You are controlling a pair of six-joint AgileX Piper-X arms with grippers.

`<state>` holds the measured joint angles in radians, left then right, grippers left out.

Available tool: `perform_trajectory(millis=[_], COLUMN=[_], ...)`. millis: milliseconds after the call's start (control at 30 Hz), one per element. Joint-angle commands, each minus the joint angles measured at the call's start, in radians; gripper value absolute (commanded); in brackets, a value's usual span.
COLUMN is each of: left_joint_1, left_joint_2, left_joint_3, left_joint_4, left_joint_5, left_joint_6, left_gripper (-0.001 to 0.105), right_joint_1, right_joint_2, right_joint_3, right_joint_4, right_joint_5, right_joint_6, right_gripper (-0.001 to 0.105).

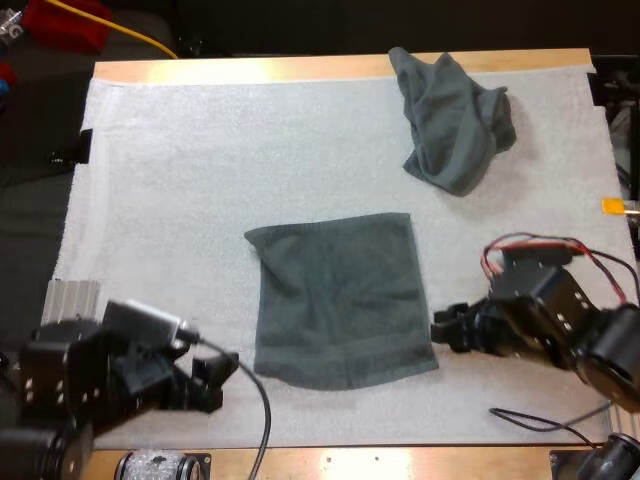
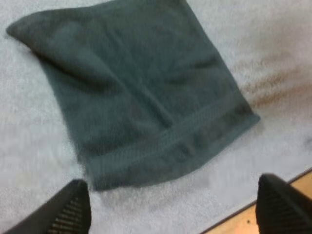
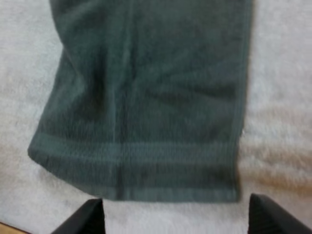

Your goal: Pick towel from pile, fold and stack

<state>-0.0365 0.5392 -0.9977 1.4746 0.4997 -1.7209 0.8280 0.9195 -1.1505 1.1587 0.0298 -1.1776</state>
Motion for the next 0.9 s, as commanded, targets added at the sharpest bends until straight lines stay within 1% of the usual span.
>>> perform_trajectory(millis=[0, 100, 300, 367, 467, 567, 667, 733, 800, 867], left_joint_1=[-0.007, -0.007, -0.007, -0.007, -0.007, -0.007, -0.007, -0.007, -0.007, -0.007], left_joint_2=[-0.021, -0.073, -0.136, -0.136, -0.136, -0.136, -0.136, -0.136, -0.136, -0.136], left_joint_3=[0.0, 0.0, 0.0, 0.0, 0.0, 0.0, 0.0, 0.0, 0.0, 0.0], left_joint_4=[0.033, 0.074, 0.079, 0.079, 0.077, 0.077, 0.077, 0.077, 0.077, 0.077], left_joint_5=[-0.011, -0.01, -0.01, -0.01, -0.01, -0.01, -0.01, -0.01, -0.01, -0.01], left_joint_6=[-0.011, -0.037, -0.055, -0.055, -0.055, -0.055, -0.057, -0.06, -0.062, -0.062], left_gripper=[0.069, 0.069, 0.069, 0.069, 0.069, 0.069, 0.069, 0.069, 0.069, 0.069], right_joint_1=[0.019, 0.069, 0.158, 0.166, 0.165, 0.164, 0.164, 0.164, 0.164, 0.164], right_joint_2=[-0.024, -0.064, -0.127, -0.139, -0.149, -0.149, -0.147, -0.147, -0.147, -0.147], right_joint_3=[0.0, 0.0, 0.017, 0.033, 0.068, 0.116, 0.182, 0.225, 0.275, 0.314], right_joint_4=[0.036, 0.081, 0.136, 0.143, 0.142, 0.13, 0.074, 0.034, -0.015, -0.049], right_joint_5=[0.021, 0.044, 0.122, 0.149, 0.154, 0.154, 0.154, 0.154, 0.147, 0.13], right_joint_6=[0.02, 0.079, 0.175, 0.195, 0.216, 0.216, 0.222, 0.242, 0.284, 0.29], right_gripper=[0.059, 0.059, 0.059, 0.059, 0.059, 0.059, 0.059, 0.059, 0.059, 0.059])
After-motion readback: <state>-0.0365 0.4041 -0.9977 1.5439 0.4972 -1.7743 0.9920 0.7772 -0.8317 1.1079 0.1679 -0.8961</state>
